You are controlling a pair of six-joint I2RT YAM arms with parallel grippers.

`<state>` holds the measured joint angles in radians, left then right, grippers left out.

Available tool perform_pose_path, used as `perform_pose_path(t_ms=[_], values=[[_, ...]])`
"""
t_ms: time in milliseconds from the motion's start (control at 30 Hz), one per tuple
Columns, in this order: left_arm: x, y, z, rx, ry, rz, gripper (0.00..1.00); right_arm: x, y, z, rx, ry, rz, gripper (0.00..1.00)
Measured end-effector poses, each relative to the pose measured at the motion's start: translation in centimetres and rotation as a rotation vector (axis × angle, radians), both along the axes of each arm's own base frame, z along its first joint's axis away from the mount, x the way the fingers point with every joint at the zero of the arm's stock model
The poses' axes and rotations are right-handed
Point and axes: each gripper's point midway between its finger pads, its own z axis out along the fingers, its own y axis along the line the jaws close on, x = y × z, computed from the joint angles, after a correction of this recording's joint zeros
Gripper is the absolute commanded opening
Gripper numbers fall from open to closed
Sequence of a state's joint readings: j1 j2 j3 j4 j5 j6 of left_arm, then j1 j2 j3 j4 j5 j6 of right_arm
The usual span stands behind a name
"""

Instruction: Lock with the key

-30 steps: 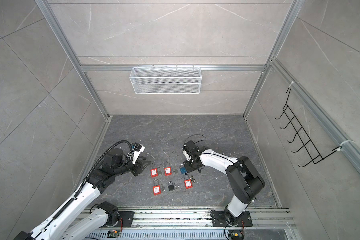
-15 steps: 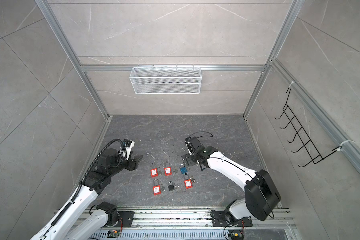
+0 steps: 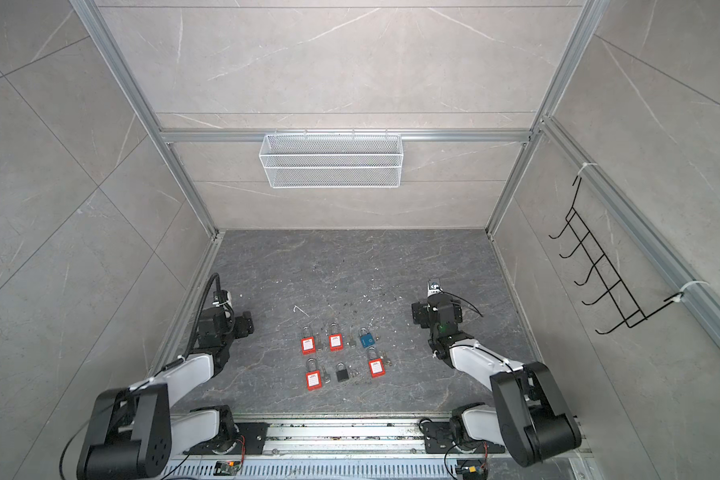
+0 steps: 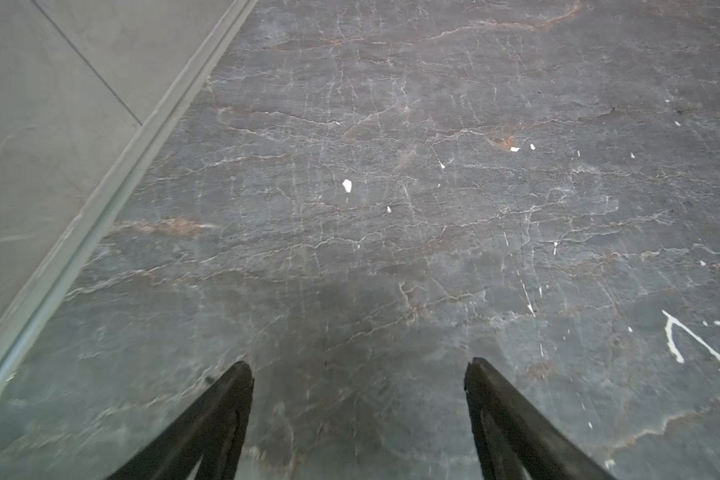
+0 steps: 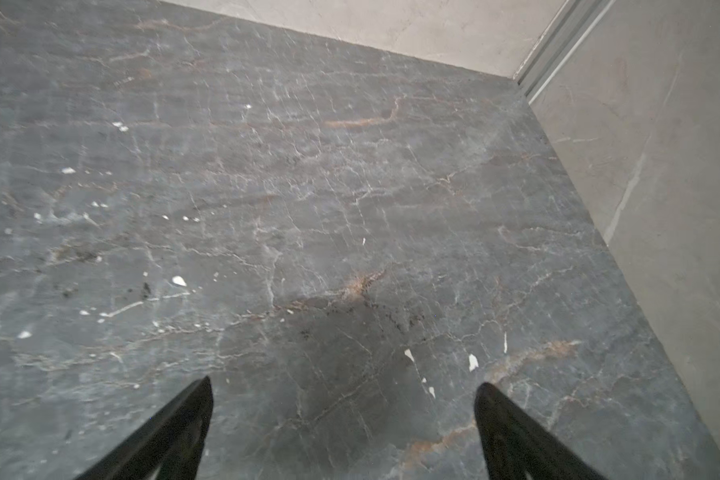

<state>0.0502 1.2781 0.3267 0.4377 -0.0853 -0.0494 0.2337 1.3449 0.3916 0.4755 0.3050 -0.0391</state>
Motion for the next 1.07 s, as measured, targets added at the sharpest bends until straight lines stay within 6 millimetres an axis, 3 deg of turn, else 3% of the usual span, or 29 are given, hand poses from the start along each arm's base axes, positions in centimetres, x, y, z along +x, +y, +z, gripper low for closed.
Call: perform_pose_path(t_ms=[133,233,333,400,500,633,1067], values=[[1.9,-1.4,0.1,-0.01,-0.078,-0.095,1.0,-0.3,-1.3,-1.6,0.058,-0.09,-0.002,0.99],[2.3,-2.0,-0.3,-0.007,-0.127,-0.135,1.0,-0.8,-1.6,-2.7,0.094,-0.098,0.027,0.99],[2.3,-2.1,-0.8,-0.004,-0.12,-0.147,1.0,0.5,-1.0,-1.5,0.126,-0.132,0.064,0.99],[2.7,-2.1,-0.4,-0.003,-0.134,-0.147,0.99,1.9,-1.2,0.2,0.14,-0.182,0.061,0.99],[3.7,-1.8,0.6,0.006,-0.158,-0.133,0.99,2.7,-1.3,1.3,0.155,-0.215,0.056,0.99],[4.3,-1.3,1.4,0.015,-0.179,-0.112,1.0,2.7,-1.3,1.3,0.159,-0.212,0.055,0.99],[4.2,-0.6,1.3,0.028,-0.17,-0.074,1.0,2.9,-1.3,1.3,0.167,-0.208,0.053,0.99]])
